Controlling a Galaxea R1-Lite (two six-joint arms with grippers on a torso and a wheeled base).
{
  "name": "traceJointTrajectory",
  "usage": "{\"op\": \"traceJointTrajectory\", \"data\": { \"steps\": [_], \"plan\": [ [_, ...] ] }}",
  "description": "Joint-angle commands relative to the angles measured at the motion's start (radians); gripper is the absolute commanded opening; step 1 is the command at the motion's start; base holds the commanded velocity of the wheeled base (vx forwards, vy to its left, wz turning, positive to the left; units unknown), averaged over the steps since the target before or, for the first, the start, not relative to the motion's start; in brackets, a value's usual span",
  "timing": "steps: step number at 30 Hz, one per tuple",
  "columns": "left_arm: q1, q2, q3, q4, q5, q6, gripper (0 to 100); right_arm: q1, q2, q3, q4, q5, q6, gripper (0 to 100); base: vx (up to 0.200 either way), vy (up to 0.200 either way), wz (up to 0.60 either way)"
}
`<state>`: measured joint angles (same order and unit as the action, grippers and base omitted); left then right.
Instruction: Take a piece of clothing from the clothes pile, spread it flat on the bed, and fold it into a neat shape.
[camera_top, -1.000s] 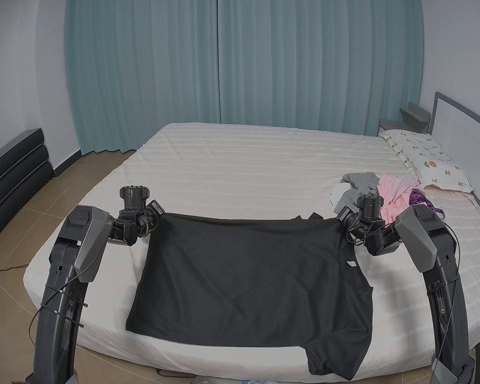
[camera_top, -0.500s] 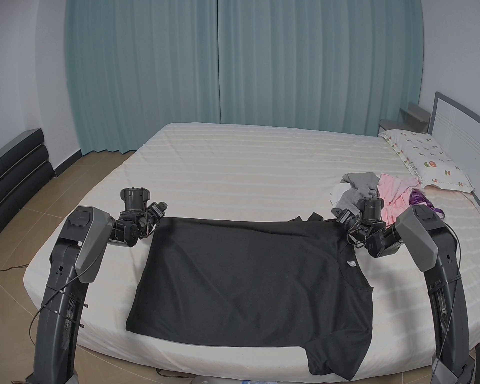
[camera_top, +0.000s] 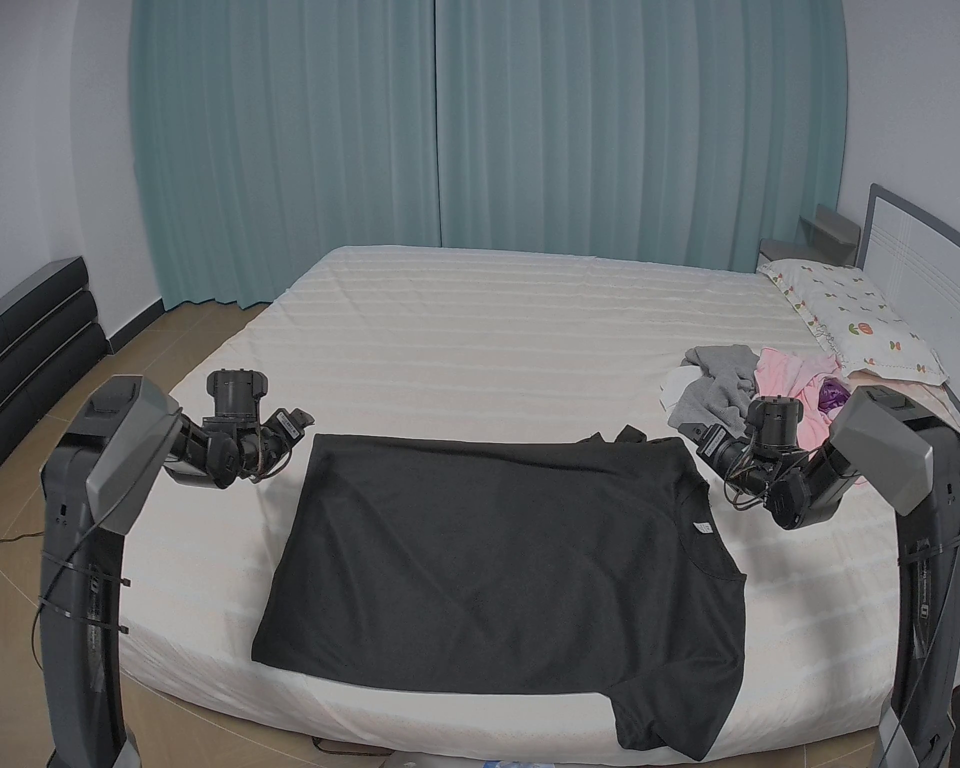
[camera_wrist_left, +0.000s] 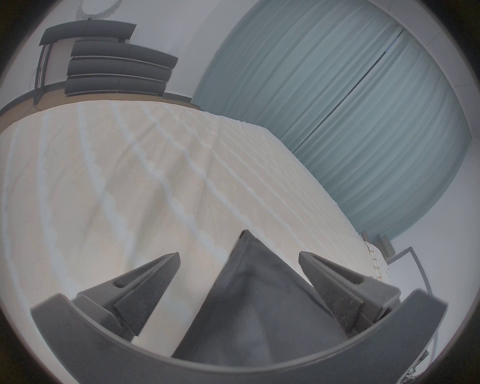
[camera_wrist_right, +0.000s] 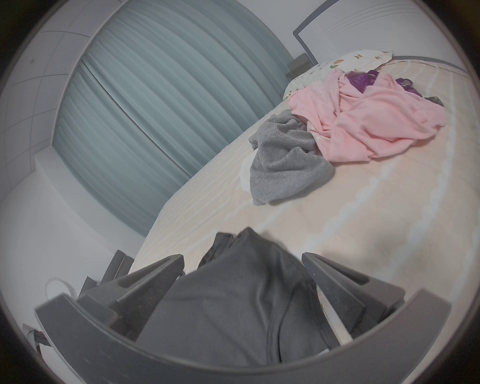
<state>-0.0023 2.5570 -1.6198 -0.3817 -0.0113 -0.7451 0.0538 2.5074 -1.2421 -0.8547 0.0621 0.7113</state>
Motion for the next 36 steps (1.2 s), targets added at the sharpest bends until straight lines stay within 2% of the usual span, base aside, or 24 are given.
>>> {"op": "traceJointTrajectory", "data": {
  "steps": [1, 4, 5, 9, 15, 21, 36],
  "plan": [
    [0.038, -0.337, 0.382, -0.069, -0.099, -0.026, 100, 0.02, -0.285, 0.36, -0.11, 0.053, 0.002, 100, 0.0, 0.0, 0.0],
    [0.035, -0.409, 0.526, -0.114, -0.099, -0.034, 100, 0.04, -0.355, 0.494, -0.141, 0.056, 0.0, 100, 0.0, 0.0, 0.0],
    [0.035, -0.409, 0.526, -0.114, -0.099, -0.034, 100, 0.04, -0.355, 0.494, -0.141, 0.056, 0.0, 100, 0.0, 0.0, 0.0],
    [0.03, -0.534, 0.802, -0.207, -0.124, -0.04, 100, 0.063, -0.435, 0.707, -0.21, 0.061, 0.002, 100, 0.0, 0.0, 0.0],
    [0.022, -0.59, 1.002, -0.298, -0.142, -0.054, 100, 0.093, -0.484, 0.871, -0.253, 0.059, 0.01, 100, 0.0, 0.0, 0.0],
    [0.013, -0.592, 1.095, -0.342, -0.188, -0.08, 100, 0.136, -0.496, 0.995, -0.34, 0.061, 0.102, 100, 0.0, 0.0, 0.0],
    [-0.024, -0.575, 1.186, -0.361, -0.214, -0.082, 100, 0.153, -0.46, 1.15, -0.475, 0.1, 0.111, 100, 0.0, 0.0, 0.0]
  ]
}}
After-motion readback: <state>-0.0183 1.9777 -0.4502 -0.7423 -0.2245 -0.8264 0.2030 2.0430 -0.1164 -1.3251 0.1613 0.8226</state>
